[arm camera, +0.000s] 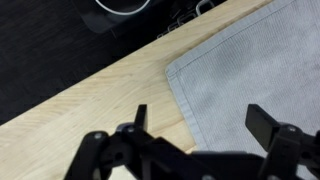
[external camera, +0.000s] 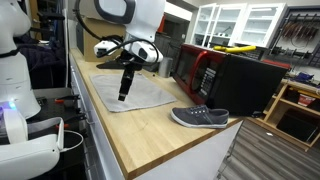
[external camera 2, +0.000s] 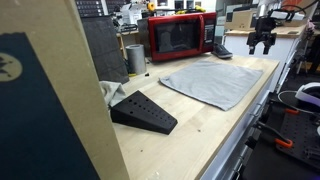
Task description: Fold the grey towel
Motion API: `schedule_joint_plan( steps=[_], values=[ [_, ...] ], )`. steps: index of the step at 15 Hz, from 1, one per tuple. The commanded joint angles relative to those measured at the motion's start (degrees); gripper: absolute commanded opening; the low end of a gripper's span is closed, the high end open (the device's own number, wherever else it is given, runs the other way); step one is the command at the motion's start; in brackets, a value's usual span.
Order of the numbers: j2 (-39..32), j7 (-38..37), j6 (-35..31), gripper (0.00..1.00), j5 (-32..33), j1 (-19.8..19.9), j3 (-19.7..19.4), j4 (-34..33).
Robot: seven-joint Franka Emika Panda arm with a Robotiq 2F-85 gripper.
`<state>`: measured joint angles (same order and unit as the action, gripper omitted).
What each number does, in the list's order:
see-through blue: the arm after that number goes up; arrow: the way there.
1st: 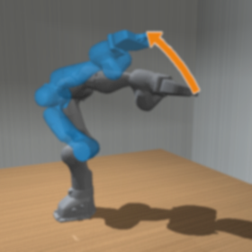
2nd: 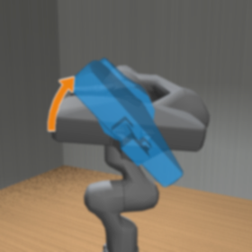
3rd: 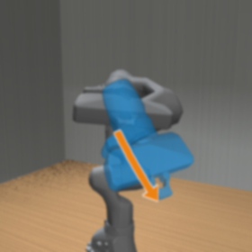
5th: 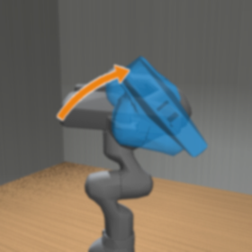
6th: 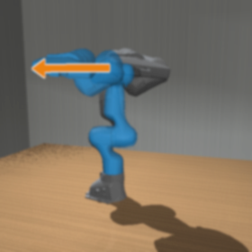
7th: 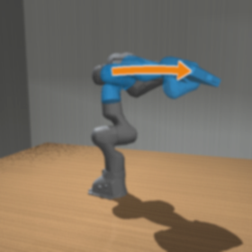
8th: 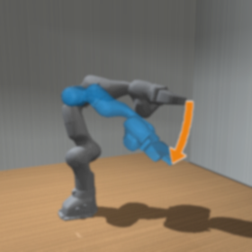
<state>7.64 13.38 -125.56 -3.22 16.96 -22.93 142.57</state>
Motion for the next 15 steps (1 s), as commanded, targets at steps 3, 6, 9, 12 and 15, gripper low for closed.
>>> schedule_joint_plan(
  steps=[3, 6, 9, 12, 15],
  values=[
    [0.35, 0.04, -2.82, 1.00, -0.70, 0.70, 0.83, 1.23],
    [0.23, 0.24, -3.65, 1.00, -1.26, 0.59, 0.82, 1.59],
    [-0.24, 0.38, -4.29, 1.00, -1.49, 0.48, 0.89, 1.96],
    [-0.60, 0.40, -4.72, 1.00, -1.54, 0.42, 1.01, 2.34],
    [-1.09, 0.44, -5.21, 1.00, -1.64, 0.35, 1.16, 2.55]
  ],
)
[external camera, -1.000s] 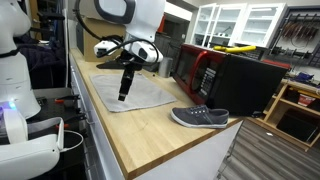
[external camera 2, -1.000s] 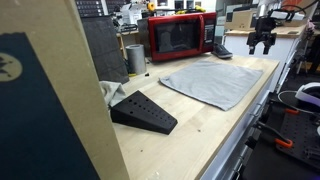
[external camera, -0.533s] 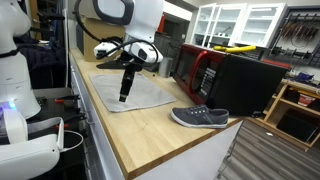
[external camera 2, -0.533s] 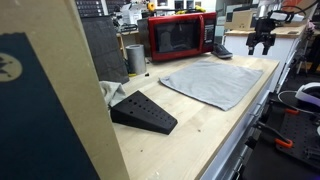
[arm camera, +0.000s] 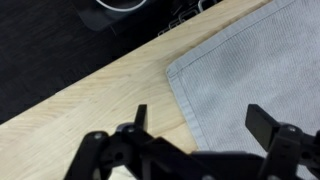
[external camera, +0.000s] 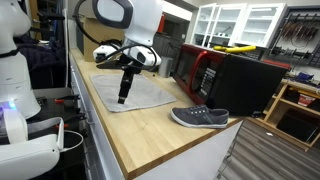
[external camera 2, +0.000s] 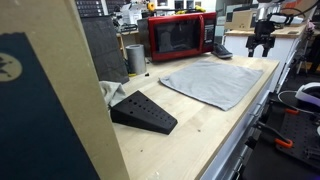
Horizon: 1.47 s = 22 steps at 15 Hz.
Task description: Fold the grey towel
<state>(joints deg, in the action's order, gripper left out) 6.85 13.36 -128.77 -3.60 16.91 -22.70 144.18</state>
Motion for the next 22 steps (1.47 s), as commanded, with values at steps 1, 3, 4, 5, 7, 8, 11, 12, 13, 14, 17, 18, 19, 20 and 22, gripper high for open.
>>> schedule_joint_plan(
  steps=[1, 3, 4, 5, 7, 8, 11, 12, 13, 14, 17, 18, 19, 20, 22],
  values=[
    [-0.44, 0.50, -2.29, 1.00, -1.37, 0.36, 0.97, 1.10],
    [-0.71, 0.53, -2.87, 1.00, -1.48, 0.34, 1.11, 1.39],
    [-0.97, 0.53, -3.13, 1.00, -1.58, 0.30, 1.22, 1.44],
    [-1.20, 0.53, -3.35, 1.00, -1.64, 0.29, 1.32, 1.48],
    [-1.62, 0.78, -3.57, 1.00, -2.09, 0.22, 1.49, 1.47],
    [-1.75, 0.97, -3.57, 1.00, -2.41, 0.19, 1.57, 1.49],
    [-2.59, 1.00, -3.94, 1.00, -3.08, 0.15, 1.96, 1.40],
    [-2.88, 1.00, -4.15, 1.00, -3.09, 0.14, 2.05, 1.38],
    [-3.14, 0.97, -4.41, 1.00, -2.96, 0.15, 2.13, 1.41],
    [-3.60, 0.93, -4.84, 1.00, -2.54, 0.29, 2.11, 1.49],
    [-5.77, 1.75, -5.01, 1.00, -3.61, 0.67, 1.81, 1.26],
    [-6.29, 1.86, -4.99, 1.00, -3.89, 0.76, 1.90, 1.36],
    [-6.69, 2.13, -5.07, 1.00, -4.28, 0.78, 2.03, 1.64],
    [-7.23, 2.32, -5.07, 1.00, -4.69, 0.81, 2.13, 1.75],
    [-8.22, 2.66, -5.47, 0.75, -5.38, 0.92, 2.30, 1.89]
  ],
)
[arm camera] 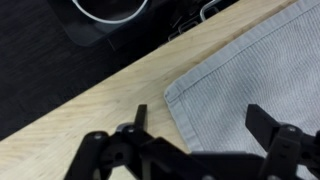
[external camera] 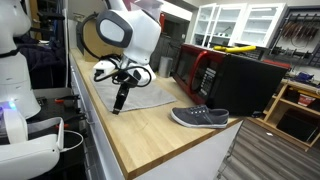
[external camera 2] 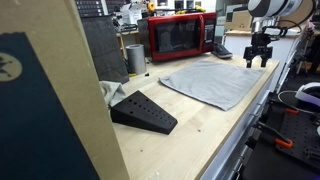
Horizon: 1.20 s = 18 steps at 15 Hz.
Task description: Fold the grey towel
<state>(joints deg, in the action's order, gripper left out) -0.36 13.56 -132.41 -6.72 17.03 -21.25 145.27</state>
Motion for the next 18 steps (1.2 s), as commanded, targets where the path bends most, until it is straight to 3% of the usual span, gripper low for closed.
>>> schedule_joint_plan(
  steps=[1, 11, 18],
  values=[
    [-1.41, 3.00, -1.89, 0.74, -2.59, 0.88, 0.91, 0.75],
    [-0.77, 4.62, -2.08, 0.01, -4.29, 1.96, 0.67, 0.77],
    [3.59, -2.44, -7.92, 0.01, 7.81, -0.39, 3.56, 2.53]
  ],
)
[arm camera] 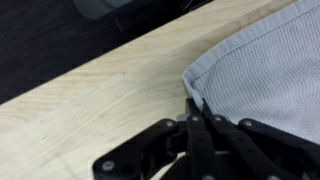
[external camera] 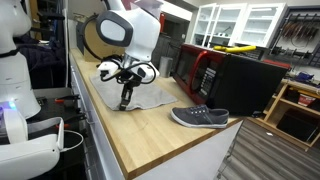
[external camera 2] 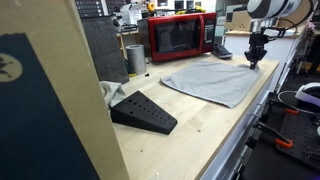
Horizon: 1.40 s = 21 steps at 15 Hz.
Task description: Fold the grey towel
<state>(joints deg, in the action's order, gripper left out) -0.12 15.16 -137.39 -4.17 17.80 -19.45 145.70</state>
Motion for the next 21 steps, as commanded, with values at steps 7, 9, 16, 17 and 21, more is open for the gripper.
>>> schedule_joint_plan(
  steps=[7, 9, 16, 17, 21],
  values=[
    [5.78, -11.61, -3.33, 0.01, 14.74, -6.41, 8.83, 1.84],
    [6.13, -13.10, -3.22, 0.01, 17.05, -8.06, 10.92, 1.82],
    [6.79, -14.17, -3.22, 0.01, 20.69, -13.66, 17.19, 3.37],
    [6.59, -13.95, -3.46, 0.01, 20.43, -14.48, 17.99, 3.53],
    [6.40, -11.97, -3.72, 0.01, 16.36, -18.14, 20.67, 4.60]
  ],
)
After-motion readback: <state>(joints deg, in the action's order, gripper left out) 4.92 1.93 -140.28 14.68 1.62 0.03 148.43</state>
